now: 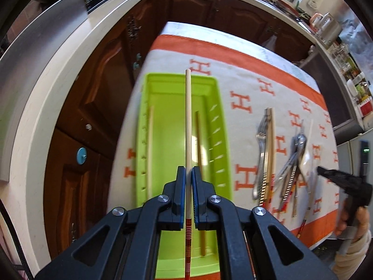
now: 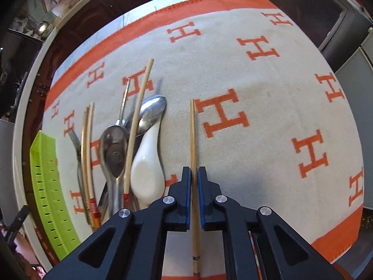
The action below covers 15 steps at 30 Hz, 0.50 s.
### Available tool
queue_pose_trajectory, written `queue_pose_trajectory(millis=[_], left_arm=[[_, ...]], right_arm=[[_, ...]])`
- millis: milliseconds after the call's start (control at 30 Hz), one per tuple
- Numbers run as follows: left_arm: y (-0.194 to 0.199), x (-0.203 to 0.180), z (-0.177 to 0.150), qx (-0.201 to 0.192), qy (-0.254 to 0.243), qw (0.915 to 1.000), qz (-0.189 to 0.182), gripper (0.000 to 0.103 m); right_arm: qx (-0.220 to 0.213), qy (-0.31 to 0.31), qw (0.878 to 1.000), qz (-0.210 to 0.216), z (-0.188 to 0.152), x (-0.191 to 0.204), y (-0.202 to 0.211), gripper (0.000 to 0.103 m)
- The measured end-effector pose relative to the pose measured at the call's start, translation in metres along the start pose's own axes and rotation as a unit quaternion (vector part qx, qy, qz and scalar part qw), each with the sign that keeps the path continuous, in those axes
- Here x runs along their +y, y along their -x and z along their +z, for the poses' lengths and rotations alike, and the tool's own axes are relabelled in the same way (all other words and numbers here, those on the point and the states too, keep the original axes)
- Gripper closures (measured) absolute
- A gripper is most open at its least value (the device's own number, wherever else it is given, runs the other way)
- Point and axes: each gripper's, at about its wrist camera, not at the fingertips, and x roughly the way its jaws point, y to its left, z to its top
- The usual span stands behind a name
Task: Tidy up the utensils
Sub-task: 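Place the chopstick in the green tray with the left tool while the right tool grasps a wooden chopstick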
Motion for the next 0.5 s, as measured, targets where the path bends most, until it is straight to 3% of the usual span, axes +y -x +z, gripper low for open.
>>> queue_pose_trajectory(millis=[367,500], left_arm=[[-0.025,0.015,-0.012,0.019,0.005,0.9998,0.010,0.100],[-0.024,0.016,-0.015,0.013,0.006,0.9998,0.014,0.083]], right_arm=[[-0.064,0.058,0.992,0.089,-0.028,0.026,0.116,0.098],[-0.083,0.099,0.985,0.115,-0.038,0.057,0.157,0.098]])
